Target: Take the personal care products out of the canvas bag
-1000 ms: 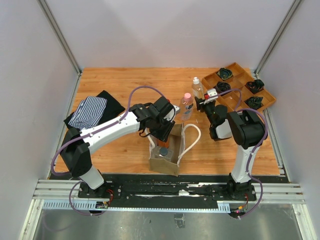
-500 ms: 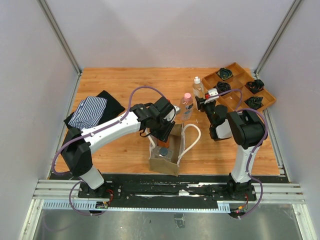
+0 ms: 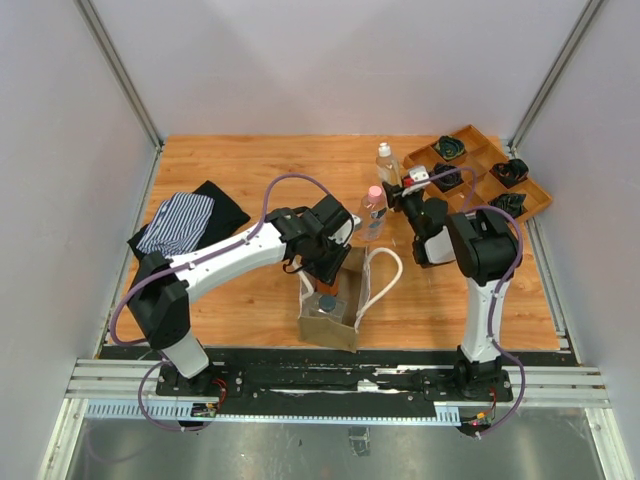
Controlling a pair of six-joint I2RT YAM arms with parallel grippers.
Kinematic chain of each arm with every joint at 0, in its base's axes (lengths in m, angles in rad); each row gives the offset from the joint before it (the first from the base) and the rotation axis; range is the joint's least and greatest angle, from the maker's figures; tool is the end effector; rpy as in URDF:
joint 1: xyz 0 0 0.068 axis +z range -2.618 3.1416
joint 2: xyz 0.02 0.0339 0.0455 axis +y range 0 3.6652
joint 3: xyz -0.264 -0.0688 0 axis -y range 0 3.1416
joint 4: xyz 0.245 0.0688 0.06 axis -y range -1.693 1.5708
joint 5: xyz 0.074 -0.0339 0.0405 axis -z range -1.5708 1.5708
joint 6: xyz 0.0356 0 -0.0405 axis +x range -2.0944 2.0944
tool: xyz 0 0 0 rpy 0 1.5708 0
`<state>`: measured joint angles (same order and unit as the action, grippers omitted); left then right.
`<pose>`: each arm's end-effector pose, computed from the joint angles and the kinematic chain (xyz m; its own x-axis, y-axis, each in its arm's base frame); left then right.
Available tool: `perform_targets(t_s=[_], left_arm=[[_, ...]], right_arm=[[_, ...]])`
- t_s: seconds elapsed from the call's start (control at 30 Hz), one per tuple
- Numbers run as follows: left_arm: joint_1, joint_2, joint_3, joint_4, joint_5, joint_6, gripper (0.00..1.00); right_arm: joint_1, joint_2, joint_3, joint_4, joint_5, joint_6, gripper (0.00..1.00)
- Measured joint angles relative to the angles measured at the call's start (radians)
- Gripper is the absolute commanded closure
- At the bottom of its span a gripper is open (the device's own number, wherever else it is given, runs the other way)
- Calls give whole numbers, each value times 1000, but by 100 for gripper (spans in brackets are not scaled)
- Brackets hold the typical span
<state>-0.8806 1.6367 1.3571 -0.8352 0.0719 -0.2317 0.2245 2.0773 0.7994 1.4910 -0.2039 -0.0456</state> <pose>0.2130 -0.2620 0.2687 -0.7376 0.5336 -0.4138 0.6369 0.7533 -0.1639 0.3714 0.0922 0.1501 0.2247 0.0055 -0.9744 -0.4011 0.9119 -0.0873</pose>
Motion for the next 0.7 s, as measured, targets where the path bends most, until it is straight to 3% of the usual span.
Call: perform_targets(t_s=[0.27, 0.3, 0.4, 0.53, 0.63, 0.7], left_arm=[[0, 39, 31, -5, -1, 7, 70], [0, 39, 31, -5, -3, 7, 70], [0, 39, 32, -6, -5, 8, 70], [0, 50, 63, -12, 5, 7, 71], [0, 53, 72, -1, 19, 7, 71], [0, 53, 72, 0, 26, 7, 71]], right_arm=[[-14, 158, 229, -8, -43, 68, 98], [-14, 154, 218, -2, -39, 72, 92], [-14, 125, 168, 8, -30, 78, 54], [-28, 40, 40, 17, -40, 98, 43], [-36, -26, -65, 21, -40, 103, 12], [-37, -67, -121, 24, -39, 104, 5]])
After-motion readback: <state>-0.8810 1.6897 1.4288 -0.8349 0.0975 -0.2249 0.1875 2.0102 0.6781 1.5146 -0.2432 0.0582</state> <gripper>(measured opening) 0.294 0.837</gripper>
